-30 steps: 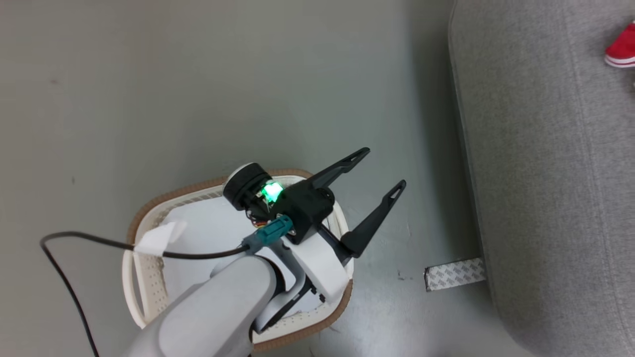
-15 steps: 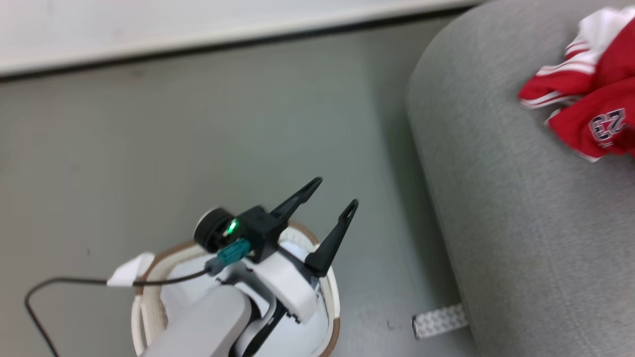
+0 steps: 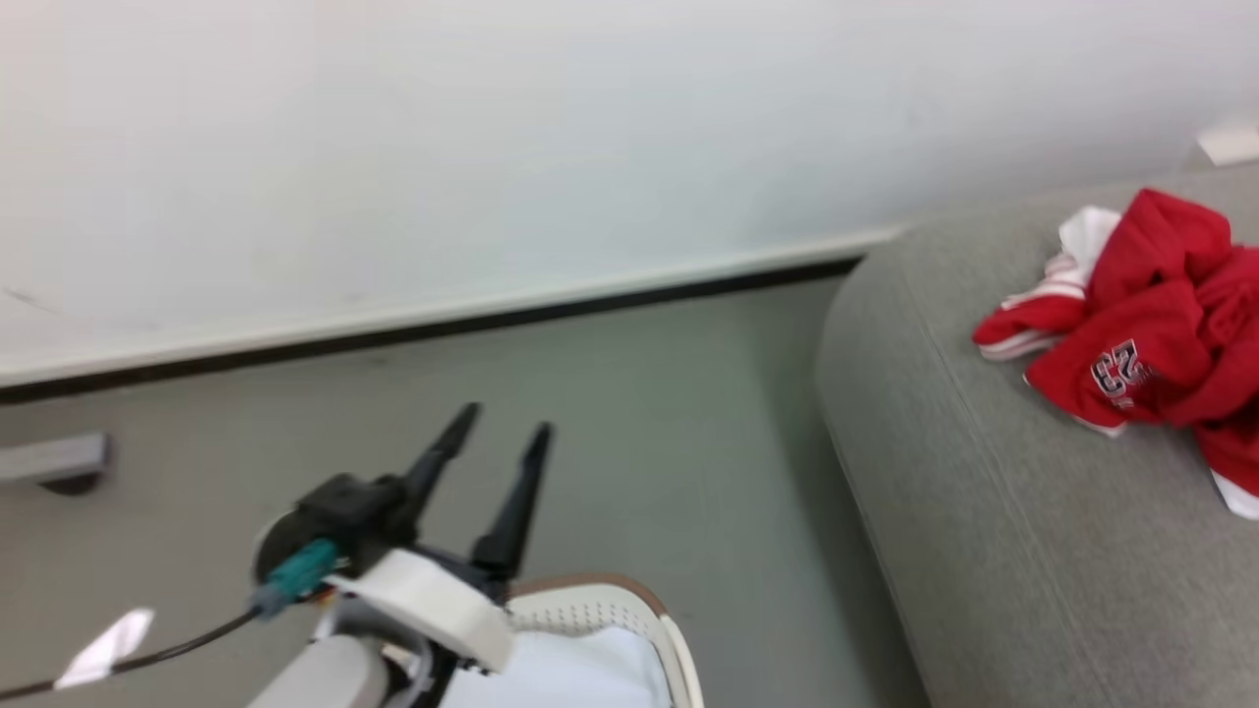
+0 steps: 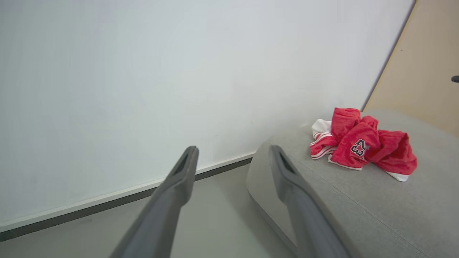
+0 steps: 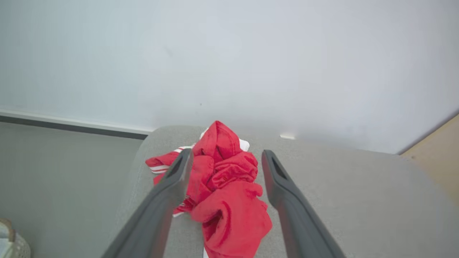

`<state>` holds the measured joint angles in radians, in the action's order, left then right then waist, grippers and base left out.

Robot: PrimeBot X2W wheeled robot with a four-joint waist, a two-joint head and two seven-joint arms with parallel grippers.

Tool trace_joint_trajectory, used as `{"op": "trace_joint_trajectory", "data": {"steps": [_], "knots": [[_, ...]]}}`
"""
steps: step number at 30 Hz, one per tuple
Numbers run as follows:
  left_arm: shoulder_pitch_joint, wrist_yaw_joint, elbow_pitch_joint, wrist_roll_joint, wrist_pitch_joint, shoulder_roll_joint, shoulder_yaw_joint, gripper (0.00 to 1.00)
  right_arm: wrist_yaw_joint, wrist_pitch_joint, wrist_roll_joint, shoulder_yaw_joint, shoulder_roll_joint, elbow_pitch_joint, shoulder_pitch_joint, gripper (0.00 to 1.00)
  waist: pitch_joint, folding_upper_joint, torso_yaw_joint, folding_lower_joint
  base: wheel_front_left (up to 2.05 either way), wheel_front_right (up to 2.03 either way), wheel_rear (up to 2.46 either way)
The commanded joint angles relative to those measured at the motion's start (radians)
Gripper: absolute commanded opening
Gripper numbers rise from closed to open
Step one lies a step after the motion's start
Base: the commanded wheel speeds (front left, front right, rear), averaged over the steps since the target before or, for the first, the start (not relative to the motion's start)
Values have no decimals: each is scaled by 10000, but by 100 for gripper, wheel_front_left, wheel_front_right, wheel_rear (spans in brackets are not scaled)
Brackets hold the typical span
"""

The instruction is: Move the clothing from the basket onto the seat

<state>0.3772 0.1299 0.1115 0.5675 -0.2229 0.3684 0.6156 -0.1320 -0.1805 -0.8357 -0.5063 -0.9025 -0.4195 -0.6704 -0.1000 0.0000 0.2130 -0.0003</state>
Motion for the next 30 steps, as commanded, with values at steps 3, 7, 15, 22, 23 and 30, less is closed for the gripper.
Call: {"op": "trace_joint_trajectory", "data": {"steps": [3,7,15,22,23,30], "knots": [[-609,388,-362,315,-188,341,-591,100,27,746,110,689,633,539,763,100,724,0,-632,3,0,0,0],[-1195,729,-853,715,-283,628,-1409,100,27,1351,830,1452,1511,1213,1668,100,908,0,-895,3,0,0,0],[-2433,1172,-1488,1201,-391,786,-2453,100,27,2161,2789,3080,3981,2969,3667,100,1053,0,-1265,3,0,0,0],[-3333,1421,-1560,939,-413,484,-3028,100,27,3085,4309,4032,5851,3962,5018,100,1132,0,-1326,3,0,0,0],[-3442,1427,-1567,853,-415,368,-3133,100,25,3260,4422,4139,6230,4057,5241,100,1137,0,-1354,3,0,0,0],[-4074,1087,-1194,225,-413,-396,-3487,100,25,3875,5132,3974,7431,3882,6393,100,1181,0,-1455,3,0,0,0]]}}
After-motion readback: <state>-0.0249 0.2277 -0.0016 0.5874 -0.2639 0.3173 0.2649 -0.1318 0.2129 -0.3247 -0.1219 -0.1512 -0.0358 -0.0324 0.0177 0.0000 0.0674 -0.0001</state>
